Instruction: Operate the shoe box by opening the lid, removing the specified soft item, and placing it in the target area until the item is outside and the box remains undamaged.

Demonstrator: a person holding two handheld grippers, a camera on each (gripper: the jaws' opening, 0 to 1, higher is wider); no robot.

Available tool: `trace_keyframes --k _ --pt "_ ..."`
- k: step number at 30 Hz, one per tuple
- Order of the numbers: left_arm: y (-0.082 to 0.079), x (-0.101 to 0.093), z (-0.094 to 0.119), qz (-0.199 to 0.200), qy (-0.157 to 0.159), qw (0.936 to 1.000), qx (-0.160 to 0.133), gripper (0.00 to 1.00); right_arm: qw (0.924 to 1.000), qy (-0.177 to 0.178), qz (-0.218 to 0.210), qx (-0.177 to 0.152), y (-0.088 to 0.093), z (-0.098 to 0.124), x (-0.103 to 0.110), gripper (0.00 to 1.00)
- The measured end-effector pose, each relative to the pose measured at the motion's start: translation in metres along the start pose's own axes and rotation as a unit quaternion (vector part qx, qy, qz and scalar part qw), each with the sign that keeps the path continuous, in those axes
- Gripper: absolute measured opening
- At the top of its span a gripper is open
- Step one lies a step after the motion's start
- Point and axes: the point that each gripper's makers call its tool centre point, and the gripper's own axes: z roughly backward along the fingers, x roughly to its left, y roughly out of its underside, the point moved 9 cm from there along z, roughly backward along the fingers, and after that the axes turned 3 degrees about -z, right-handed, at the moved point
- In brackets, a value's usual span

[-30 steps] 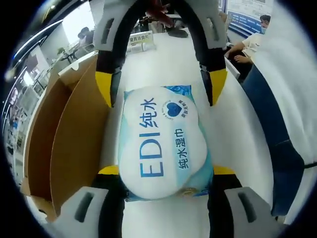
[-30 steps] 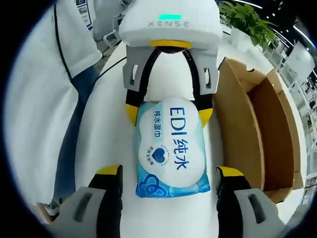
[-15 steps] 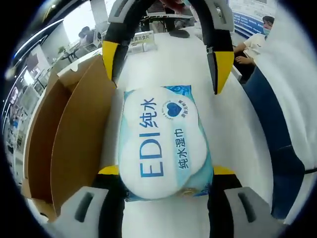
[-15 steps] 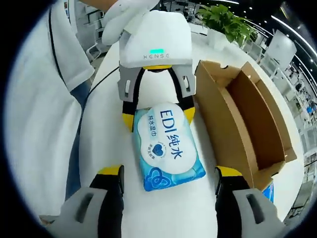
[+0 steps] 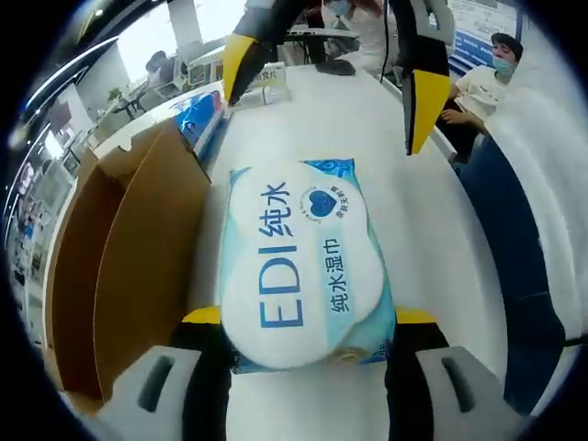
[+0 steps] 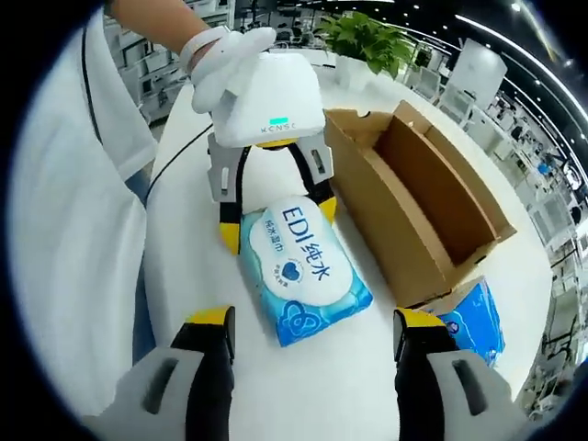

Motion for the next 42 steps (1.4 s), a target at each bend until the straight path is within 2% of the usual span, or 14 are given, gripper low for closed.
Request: trace_keyframes --k 16,27,42 --pt "-0.033 0.005 -0.019 -0.011 0.007 0.9999 0.007 0.68 0.9971 0.049 -0.055 -0.019 0.032 0.04 -0.013 0.72" --pt "-0.071 0.011 -0.042 -0.023 0.012 0.9996 0.008 0.68 0.9936 0.073 -0.076 -0.039 0.059 0.069 -0.024 0.72" --pt "-0.109 0.024 -0.064 -0.032 0.019 0.9993 0.01 0.68 0.9871 0.102 -0.113 -0.05 0.093 0.095 -0.04 0.72"
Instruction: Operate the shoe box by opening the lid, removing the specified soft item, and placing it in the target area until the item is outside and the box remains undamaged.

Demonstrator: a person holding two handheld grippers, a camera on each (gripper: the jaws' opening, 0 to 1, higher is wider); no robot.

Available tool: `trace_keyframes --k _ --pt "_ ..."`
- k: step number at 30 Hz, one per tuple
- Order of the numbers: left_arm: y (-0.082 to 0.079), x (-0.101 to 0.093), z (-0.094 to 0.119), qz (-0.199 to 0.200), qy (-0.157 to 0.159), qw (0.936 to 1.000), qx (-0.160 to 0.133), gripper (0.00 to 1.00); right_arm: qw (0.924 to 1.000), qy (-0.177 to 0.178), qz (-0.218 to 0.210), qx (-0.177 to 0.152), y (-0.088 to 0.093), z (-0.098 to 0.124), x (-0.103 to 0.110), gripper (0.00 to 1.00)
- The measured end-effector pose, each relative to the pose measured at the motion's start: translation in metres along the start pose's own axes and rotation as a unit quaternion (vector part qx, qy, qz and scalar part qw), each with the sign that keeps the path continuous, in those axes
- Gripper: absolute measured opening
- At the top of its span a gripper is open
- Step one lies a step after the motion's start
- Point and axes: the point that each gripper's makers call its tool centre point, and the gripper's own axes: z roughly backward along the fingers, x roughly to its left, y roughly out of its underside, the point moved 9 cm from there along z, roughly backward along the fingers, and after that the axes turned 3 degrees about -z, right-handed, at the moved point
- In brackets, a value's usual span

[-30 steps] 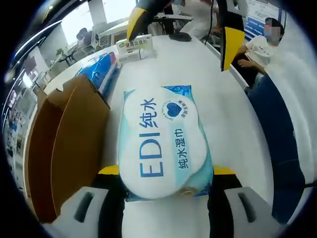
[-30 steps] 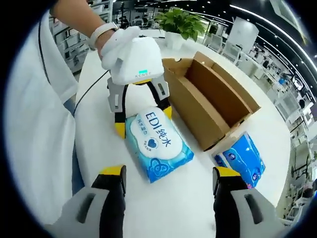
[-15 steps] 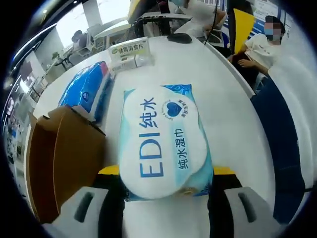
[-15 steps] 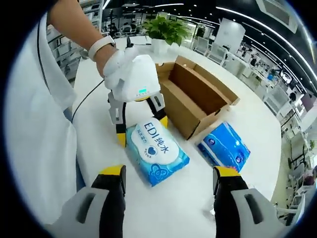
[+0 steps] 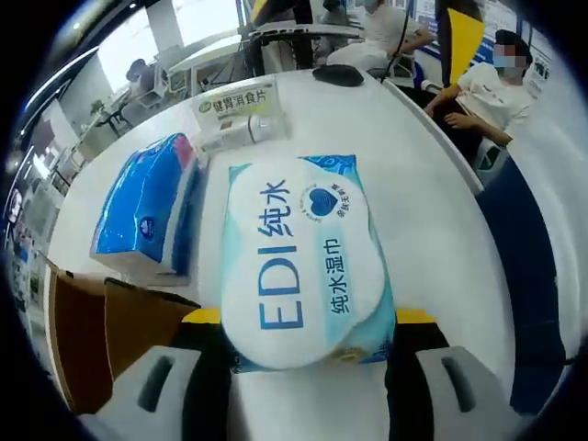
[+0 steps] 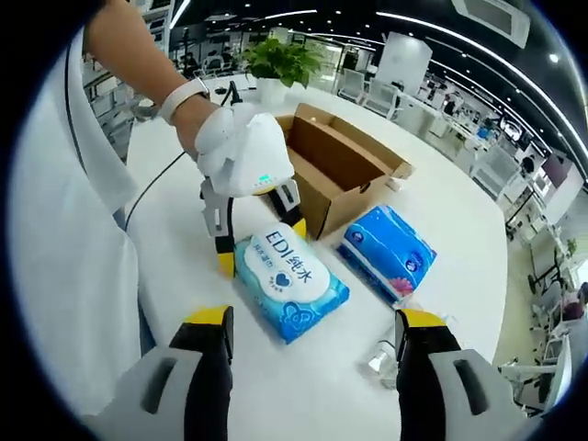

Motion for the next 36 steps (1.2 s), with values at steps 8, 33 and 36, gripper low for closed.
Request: trace_keyframes --k 8,33,36 --pt "-0.016 0.006 -0.009 0.007 -0.004 1.0 -0.002 0.68 0.9999 0.007 -0.01 -0.004 0.009 0.007 -0.009 0.72" --pt "-0.042 0.027 -0.025 0.006 -0.012 0.9999 0.007 0.68 0.9996 0.005 -0.024 -0.012 0.02 0.014 -0.006 0.72" --pt "-0.044 0.029 -0.026 0.006 -0.012 0.9999 0.006 0.68 0.9995 0.003 -0.027 -0.017 0.019 0.014 -0.005 0.72"
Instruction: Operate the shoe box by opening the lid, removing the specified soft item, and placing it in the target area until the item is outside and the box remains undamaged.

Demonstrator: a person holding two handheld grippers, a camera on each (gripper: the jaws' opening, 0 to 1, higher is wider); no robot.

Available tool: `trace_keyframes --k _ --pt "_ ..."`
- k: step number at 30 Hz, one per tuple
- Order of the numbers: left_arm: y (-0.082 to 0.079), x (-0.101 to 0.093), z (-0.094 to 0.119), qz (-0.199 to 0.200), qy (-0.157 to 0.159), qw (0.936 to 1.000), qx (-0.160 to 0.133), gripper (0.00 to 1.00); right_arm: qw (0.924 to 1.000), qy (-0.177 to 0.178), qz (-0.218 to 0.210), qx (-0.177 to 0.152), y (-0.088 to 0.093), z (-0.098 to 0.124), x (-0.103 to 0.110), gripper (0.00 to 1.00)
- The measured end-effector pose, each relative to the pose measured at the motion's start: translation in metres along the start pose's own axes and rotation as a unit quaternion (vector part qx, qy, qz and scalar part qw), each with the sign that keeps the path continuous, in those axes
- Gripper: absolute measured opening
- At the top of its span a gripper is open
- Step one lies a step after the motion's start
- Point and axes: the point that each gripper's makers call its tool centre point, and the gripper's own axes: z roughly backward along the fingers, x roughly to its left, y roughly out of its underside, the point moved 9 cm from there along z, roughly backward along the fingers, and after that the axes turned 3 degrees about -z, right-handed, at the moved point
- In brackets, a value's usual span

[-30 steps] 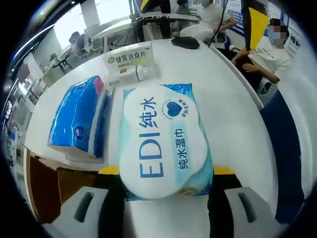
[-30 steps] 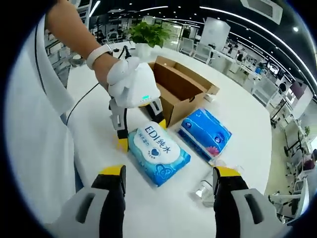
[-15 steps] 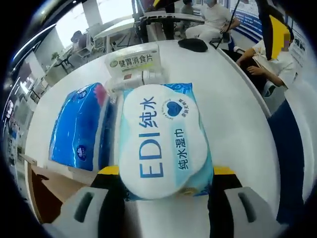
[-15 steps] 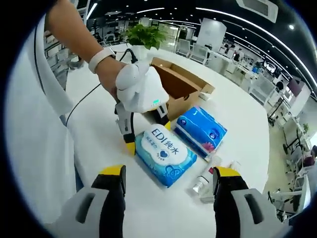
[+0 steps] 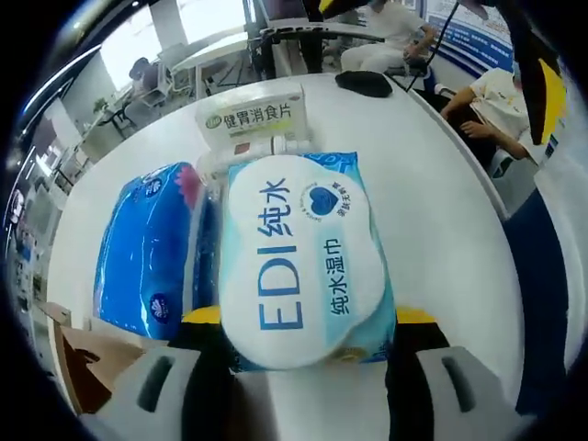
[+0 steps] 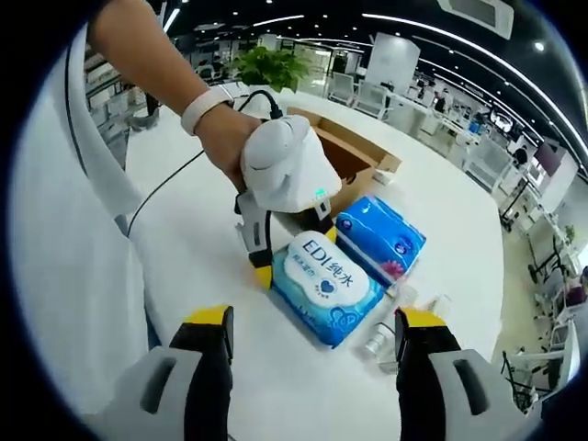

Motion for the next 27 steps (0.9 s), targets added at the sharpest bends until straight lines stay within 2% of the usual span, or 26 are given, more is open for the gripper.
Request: trace_keyframes --k 27 --pt "-0.0035 0.0066 -0.0016 -0.002 -0.004 1.0 -0.007 0.69 1.0 0.002 -0.005 0.006 0.0024 0.0039 0.0039 0.73"
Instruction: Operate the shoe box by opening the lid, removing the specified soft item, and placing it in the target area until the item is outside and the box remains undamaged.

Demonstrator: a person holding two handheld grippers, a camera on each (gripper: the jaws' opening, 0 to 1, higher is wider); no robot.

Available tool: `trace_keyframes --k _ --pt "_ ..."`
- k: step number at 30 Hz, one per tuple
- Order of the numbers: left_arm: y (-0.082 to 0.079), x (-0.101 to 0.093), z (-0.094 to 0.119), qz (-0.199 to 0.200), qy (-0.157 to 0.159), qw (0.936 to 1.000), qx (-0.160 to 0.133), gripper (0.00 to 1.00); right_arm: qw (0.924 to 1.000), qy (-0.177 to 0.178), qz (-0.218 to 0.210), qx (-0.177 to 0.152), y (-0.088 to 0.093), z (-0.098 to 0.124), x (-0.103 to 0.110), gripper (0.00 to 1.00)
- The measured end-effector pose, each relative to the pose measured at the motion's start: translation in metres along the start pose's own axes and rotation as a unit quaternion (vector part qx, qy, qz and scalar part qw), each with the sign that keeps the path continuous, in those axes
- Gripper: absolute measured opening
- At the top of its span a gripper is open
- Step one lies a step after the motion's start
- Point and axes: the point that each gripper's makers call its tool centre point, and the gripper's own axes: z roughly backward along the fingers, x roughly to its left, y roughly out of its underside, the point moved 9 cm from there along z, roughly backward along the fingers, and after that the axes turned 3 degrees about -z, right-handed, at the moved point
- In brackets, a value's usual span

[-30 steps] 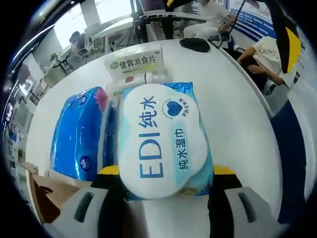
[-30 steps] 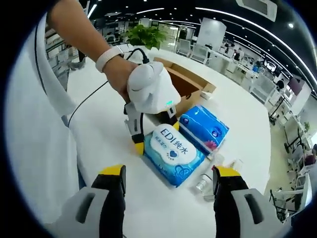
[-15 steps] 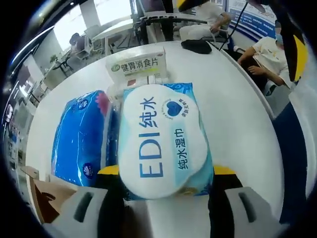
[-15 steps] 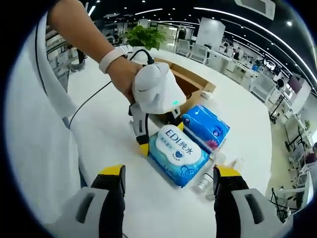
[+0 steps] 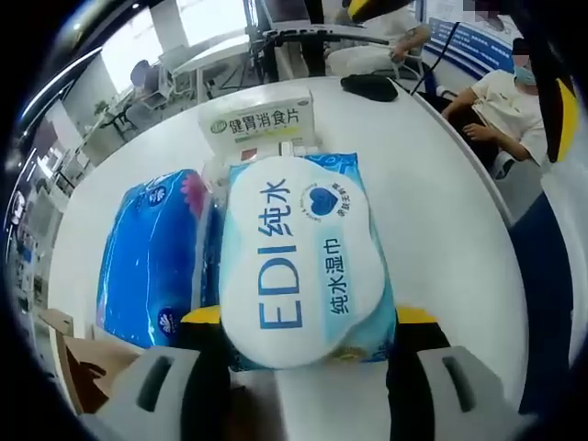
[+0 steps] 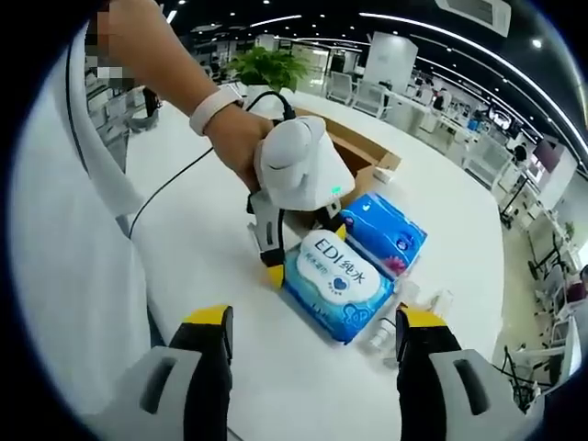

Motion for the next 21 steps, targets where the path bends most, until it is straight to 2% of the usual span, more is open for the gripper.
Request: trace_keyframes --k 8,16,19,21 --pt "-0.001 -0.001 0.001 0.001 -0.004 1.0 0.001 0.7 1.0 0.003 -0.001 0.0 0.001 0.003 0.001 0.73" --pt "-0.001 -0.001 0.009 0.002 0.001 0.9999 -0.013 0.71 1.0 -0.001 0.0 0.002 0.002 0.002 0.004 0.73" --pt "-0.004 -0.002 0.014 0.007 0.002 0.9997 -0.024 0.79 1.0 -0.001 -0.003 0.002 0.001 0.0 0.004 0.74" --pt "-0.008 -0.003 0.02 0.037 -0.006 0.9981 -0.05 0.86 1.0 -0.001 -0.003 0.002 0.001 0.0 0.004 0.75"
